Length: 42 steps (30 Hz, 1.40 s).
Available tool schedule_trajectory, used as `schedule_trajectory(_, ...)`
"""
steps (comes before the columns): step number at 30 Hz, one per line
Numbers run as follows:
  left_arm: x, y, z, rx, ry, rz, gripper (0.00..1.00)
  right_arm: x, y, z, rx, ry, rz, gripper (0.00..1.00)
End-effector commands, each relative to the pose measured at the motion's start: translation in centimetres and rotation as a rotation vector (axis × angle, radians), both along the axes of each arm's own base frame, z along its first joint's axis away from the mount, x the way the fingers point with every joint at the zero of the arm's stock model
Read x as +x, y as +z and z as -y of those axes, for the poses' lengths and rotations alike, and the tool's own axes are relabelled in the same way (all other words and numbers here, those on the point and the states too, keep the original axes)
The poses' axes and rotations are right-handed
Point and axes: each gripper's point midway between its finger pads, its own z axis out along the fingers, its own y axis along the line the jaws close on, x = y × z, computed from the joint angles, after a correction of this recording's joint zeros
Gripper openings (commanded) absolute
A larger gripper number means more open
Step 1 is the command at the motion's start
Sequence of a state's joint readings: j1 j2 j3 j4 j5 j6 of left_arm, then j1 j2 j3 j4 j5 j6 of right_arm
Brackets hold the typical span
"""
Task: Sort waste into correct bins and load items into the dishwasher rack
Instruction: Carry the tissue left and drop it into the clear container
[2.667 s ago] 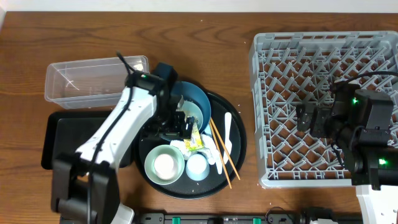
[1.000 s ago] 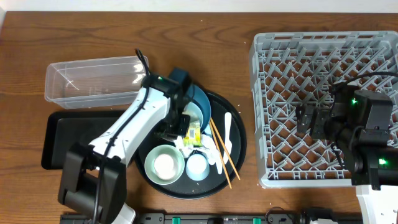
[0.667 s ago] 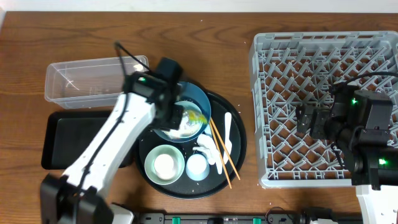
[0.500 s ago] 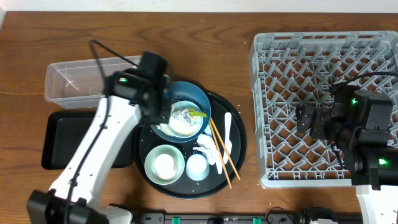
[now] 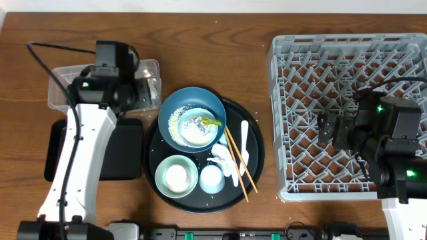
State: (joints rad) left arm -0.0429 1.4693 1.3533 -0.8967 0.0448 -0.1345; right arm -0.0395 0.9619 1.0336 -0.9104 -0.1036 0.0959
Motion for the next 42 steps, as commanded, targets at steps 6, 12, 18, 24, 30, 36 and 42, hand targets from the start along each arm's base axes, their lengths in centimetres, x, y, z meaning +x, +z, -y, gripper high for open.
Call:
schedule_trajectory(6, 3.4, 3.0, -0.7, 0.000, 0.031, 0.177, 0.07, 0.1, 0.7, -0.2, 0.005, -0.001, 0.015, 0.99)
schedule_trajectory(12, 5.6, 1.5, -0.7, 0.000, 0.032, 0.188, 0.08, 0.1, 0.7, -0.2, 0.005, 0.000, 0.014, 0.99)
schedule_trajectory(18, 6.6, -1.6, -1.6, 0.051, 0.060, 0.121, 0.09, 0.1, 0.6, -0.2, 0.005, 0.000, 0.012, 0.99)
schedule_trajectory(24, 6.3, -4.5, -1.8, 0.065, 0.062, 0.031, 0.14, 0.0, 0.6, -0.2, 0.006, 0.000, 0.009, 0.99)
schedule_trajectory(30, 5.0, -6.4, -1.8, 0.070, 0.059, -0.063, 0.14, 0.0, 0.6, -0.2, 0.005, 0.000, 0.006, 0.99)
schedule_trajectory(36, 4.8, -6.5, -1.8, 0.071, 0.059, -0.072, 0.15, 0.0, 0.5, -0.2, 0.006, 0.000, 0.006, 0.99)
schedule_trajectory(42, 4.5, -7.9, -1.8, 0.072, 0.058, -0.091, 0.15, -0.2, 0.4, -0.2, 0.006, 0.000, -0.003, 0.99)
